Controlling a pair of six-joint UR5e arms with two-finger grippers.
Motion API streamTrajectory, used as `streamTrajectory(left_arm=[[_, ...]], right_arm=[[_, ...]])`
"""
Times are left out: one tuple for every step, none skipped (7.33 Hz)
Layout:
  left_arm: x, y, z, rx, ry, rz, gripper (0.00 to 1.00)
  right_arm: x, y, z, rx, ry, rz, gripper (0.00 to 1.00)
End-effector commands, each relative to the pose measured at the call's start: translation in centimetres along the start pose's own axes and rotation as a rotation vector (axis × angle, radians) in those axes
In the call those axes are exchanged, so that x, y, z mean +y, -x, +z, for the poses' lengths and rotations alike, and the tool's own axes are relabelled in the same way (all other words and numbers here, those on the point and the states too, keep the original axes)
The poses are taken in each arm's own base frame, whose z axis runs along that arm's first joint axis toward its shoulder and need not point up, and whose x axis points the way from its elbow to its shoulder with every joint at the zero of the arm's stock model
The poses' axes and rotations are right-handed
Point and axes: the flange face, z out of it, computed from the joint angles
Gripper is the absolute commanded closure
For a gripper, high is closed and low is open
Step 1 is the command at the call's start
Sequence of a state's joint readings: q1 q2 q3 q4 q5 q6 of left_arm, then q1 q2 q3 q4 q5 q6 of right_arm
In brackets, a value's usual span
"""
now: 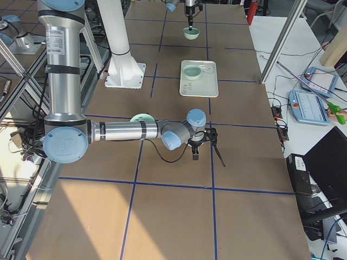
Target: Stack green bowls together
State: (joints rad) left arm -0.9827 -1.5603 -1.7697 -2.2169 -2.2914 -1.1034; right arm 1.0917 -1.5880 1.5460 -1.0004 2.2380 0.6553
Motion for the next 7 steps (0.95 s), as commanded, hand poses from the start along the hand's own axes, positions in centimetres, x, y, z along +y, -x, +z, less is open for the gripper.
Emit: streamTrajectory(left_arm=[[-1.8, -4.3, -1.2, -0.005, -0.001, -0.064, 1.00], [-2.1, -5.8, -1.5, 0.013, -0.008, -0.088, 1.00], [-3.1, -9.0, -1.7, 0.046, -0.016, -0.146, 1.00], [-3.7, -11.8, -2.0, 0.077, -0.020, -0.181, 1.00], [-3.2, -15.4, -2.0, 0.112, -0.006, -0.222, 1.00], [-1.5, -20.8, 0.1, 0.140, 0.046, -0.271, 1.00], [0.7, -24.9, 2.4, 0.149, 0.051, -0.300, 1.00]], right_arm=[[-0.1, 0.8, 0.6, -0.006, 0.007, -0.009, 0.00], [0.1, 1.4, 1.1, -0.008, 0.017, -0.021, 0.00], [0.2, 1.8, 1.3, -0.011, 0.022, -0.029, 0.00], [0.1, 2.8, 1.5, -0.018, 0.025, -0.042, 0.05], [-0.5, 3.6, 1.4, -0.026, 0.019, -0.047, 0.51], [-0.5, 3.5, 1.4, -0.027, 0.020, -0.047, 0.95], [-0.4, 3.4, 1.4, -0.029, 0.023, -0.053, 1.00]])
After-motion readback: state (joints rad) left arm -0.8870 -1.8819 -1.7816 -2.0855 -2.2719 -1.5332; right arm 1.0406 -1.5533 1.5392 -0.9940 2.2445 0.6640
